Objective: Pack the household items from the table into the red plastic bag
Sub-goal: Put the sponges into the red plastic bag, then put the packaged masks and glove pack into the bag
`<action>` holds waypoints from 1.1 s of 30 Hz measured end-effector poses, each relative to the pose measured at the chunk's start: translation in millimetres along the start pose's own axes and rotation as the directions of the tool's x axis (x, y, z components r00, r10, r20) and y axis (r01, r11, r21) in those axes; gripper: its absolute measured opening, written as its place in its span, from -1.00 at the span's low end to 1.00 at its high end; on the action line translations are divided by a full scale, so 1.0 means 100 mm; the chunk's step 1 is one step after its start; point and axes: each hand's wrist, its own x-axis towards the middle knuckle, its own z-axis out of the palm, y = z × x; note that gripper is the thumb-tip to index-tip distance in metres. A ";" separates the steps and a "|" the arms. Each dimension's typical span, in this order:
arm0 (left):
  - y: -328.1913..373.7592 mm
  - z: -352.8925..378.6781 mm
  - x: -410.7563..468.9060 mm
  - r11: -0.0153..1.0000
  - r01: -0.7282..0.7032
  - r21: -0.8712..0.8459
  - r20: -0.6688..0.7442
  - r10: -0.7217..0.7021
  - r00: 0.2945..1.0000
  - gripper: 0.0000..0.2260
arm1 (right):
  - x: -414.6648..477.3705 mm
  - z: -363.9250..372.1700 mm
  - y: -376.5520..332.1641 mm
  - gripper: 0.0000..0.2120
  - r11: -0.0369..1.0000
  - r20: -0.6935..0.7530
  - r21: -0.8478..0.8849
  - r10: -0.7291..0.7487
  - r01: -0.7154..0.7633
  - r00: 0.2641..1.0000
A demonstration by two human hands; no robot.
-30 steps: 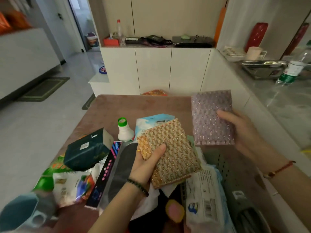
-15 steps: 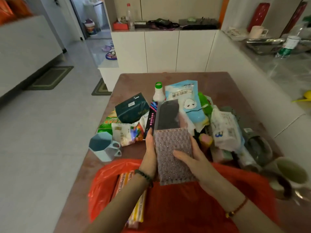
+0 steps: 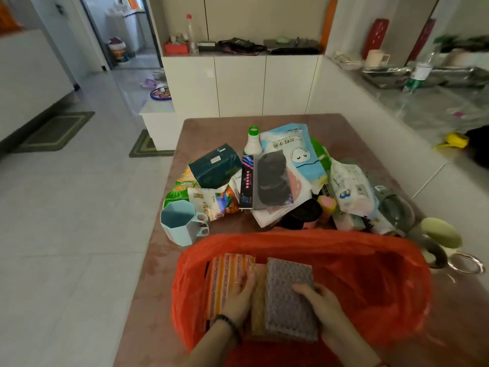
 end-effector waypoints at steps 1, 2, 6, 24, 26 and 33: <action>0.01 0.02 0.04 1.000 -0.018 0.018 0.002 0.018 1.000 -0.44 | 0.06 -0.04 -0.01 -0.59 1.000 -0.014 0.008 0.005 -0.005 1.000; 0.02 0.05 0.08 0.998 -0.041 0.047 -0.002 0.041 0.999 -0.45 | 0.12 -0.06 -0.03 -0.60 1.000 -0.027 0.013 0.003 -0.003 1.000; 0.17 0.20 0.17 0.970 -0.151 0.190 -0.054 0.164 0.985 -0.49 | 0.30 -0.19 -0.22 -0.78 0.992 -0.039 0.126 -0.012 0.017 0.999; -0.01 0.14 0.35 0.121 -0.248 0.961 0.186 0.381 0.906 -0.44 | 0.62 -0.40 -0.15 -0.56 0.920 -0.117 -0.267 -0.327 0.288 0.938; 0.02 0.10 0.34 0.043 -0.242 0.969 0.218 0.309 0.926 -0.37 | 0.62 -0.42 -0.16 -0.56 0.920 -0.147 -0.265 -0.336 0.290 0.930; 0.33 0.12 0.08 0.210 -0.455 0.865 0.268 0.573 0.774 -0.66 | 0.19 -0.44 -0.49 -0.66 0.445 0.221 -0.786 -0.446 0.430 0.867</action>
